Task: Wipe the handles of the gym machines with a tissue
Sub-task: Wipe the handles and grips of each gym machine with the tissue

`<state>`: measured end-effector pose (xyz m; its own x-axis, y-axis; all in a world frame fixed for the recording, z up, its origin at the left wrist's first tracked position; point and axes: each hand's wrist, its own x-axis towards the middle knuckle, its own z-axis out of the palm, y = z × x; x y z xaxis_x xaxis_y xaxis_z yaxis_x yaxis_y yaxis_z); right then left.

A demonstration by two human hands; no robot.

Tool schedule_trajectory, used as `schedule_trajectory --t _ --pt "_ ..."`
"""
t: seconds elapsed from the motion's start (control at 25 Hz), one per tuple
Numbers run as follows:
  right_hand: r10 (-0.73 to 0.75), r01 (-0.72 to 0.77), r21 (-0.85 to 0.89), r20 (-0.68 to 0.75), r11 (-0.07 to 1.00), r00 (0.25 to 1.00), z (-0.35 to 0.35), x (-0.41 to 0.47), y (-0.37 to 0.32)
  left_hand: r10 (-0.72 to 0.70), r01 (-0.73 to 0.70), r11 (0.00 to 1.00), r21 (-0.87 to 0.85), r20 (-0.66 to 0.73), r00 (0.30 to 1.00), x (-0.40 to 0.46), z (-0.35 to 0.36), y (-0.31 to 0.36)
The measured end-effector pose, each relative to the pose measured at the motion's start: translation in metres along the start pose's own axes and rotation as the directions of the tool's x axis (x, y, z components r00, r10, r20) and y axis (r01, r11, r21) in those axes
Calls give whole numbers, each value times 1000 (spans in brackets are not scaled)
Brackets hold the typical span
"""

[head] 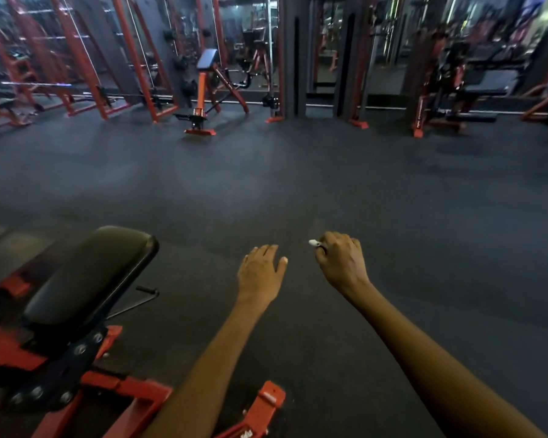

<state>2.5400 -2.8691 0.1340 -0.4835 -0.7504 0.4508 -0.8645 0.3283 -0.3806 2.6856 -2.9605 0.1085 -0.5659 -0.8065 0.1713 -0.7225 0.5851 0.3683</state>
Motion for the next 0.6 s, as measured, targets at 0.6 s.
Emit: schedule_trajectory --t 0.6 --pt "-435 455 -52 214 889 875 154 328 90 -310 318 943 93 -93 946 305 54 -3"
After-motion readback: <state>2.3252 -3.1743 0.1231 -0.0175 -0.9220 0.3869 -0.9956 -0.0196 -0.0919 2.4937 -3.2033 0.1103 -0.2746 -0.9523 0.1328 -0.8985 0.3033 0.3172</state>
